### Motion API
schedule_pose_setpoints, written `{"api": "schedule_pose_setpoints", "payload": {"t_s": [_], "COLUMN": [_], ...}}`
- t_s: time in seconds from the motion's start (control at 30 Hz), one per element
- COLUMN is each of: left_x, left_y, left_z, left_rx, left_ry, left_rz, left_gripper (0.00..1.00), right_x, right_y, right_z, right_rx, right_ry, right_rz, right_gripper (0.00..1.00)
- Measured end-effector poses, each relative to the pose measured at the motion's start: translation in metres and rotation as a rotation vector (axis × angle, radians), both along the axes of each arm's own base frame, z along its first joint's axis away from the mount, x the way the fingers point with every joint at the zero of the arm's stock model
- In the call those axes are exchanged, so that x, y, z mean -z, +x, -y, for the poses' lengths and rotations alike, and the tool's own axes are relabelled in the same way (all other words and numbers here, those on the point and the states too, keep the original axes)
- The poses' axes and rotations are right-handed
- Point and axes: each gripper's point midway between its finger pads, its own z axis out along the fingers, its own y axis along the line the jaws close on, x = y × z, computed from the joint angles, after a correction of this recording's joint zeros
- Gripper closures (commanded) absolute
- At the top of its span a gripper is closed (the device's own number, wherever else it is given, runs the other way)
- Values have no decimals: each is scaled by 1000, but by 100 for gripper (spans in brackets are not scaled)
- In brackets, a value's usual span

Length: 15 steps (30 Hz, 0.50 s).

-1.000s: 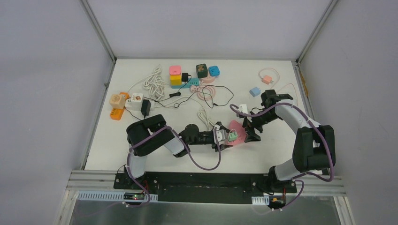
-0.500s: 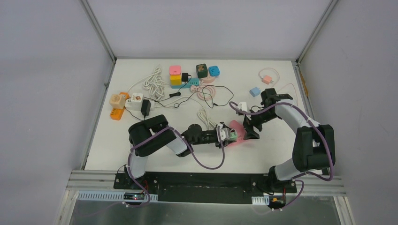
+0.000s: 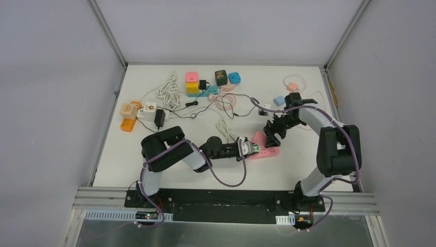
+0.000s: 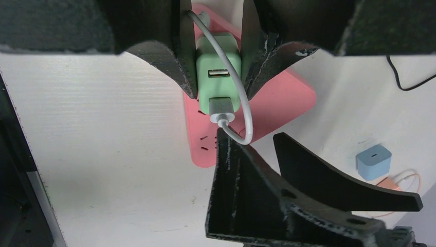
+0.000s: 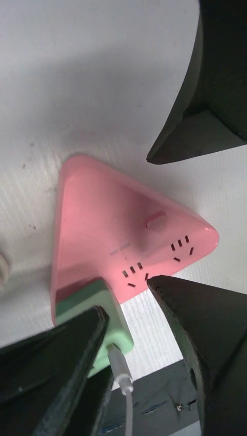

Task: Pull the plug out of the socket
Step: Remove the plug from the socket.

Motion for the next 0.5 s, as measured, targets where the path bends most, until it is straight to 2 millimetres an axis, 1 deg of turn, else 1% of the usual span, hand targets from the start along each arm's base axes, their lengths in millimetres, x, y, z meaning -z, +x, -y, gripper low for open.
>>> {"api": "schedule_pose_setpoints", "payload": {"t_s": [0.1, 0.3, 0.5], "left_x": [0, 0, 0], "left_y": [0, -2, -6], "left_z": [0, 0, -1], "left_rx": [3, 13, 20], "left_ry": [1, 3, 6], "left_rz": [3, 30, 77], "left_gripper": [100, 100, 100], "right_x": [2, 4, 14], "right_y": [10, 21, 18], "right_z": [2, 10, 10], "right_rx": [62, 167, 209], "right_ry": [-10, -2, 23], "right_rz": [-38, -110, -219], "right_gripper": [16, 15, 18]}}
